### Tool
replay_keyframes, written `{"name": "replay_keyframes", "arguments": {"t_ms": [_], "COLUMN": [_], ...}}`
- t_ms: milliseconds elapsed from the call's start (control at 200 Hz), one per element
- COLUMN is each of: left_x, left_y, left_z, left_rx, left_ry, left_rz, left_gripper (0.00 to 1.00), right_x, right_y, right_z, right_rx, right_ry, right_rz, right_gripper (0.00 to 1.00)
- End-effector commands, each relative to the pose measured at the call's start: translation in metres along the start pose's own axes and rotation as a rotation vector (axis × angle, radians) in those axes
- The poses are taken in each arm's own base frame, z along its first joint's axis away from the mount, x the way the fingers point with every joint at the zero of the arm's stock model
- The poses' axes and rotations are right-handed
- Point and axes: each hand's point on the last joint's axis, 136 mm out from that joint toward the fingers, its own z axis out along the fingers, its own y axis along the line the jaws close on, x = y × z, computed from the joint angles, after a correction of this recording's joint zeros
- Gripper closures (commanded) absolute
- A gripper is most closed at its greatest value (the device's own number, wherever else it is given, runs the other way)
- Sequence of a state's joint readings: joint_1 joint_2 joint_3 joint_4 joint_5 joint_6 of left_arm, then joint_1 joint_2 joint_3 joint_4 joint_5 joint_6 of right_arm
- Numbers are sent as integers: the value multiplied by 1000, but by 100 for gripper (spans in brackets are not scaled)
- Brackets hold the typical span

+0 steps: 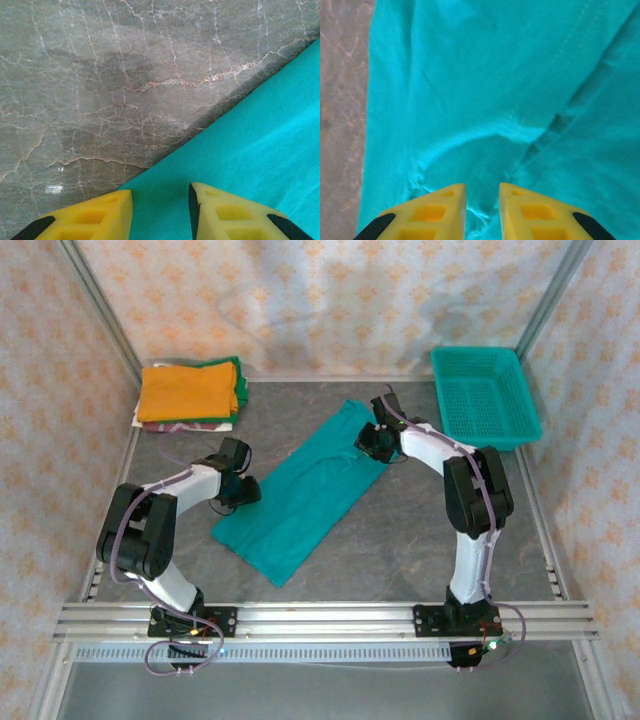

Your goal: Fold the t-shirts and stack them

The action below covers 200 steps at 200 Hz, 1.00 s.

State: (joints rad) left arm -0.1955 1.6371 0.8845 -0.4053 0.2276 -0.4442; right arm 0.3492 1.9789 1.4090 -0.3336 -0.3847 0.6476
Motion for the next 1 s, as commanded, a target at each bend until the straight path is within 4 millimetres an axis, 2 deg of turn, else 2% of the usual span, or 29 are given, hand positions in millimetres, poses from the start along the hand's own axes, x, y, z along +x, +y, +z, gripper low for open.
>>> {"name": "replay_keyframes", "arguments": {"t_ms": [0, 210, 530, 771, 886, 996], "left_x": [-4, -1, -3, -2, -1, 1], "left_y": [5, 7, 3, 4, 5, 5], "left_z": [4, 3, 8, 8, 8, 10], "left_rx": [-21, -29, -17, -21, -19, -21], "left_ry": [-15, -7, 4, 7, 5, 10], "left_rz": [10, 14, 6, 6, 3, 3], "left_gripper": [64, 64, 64, 64, 64, 64], "right_x": [-7, -5, 0, -4, -8, -10], "right_y": [-3, -16, -8, -5, -2, 0], "right_z": [14, 19, 31, 34, 25, 14], "right_rx": [-19, 8, -49, -59, -60, -49], "right_ry": [-13, -11, 8, -16, -38, -54], "right_rz": [57, 114, 143, 160, 154, 137], "right_gripper": [74, 71, 71, 86, 95, 98]}}
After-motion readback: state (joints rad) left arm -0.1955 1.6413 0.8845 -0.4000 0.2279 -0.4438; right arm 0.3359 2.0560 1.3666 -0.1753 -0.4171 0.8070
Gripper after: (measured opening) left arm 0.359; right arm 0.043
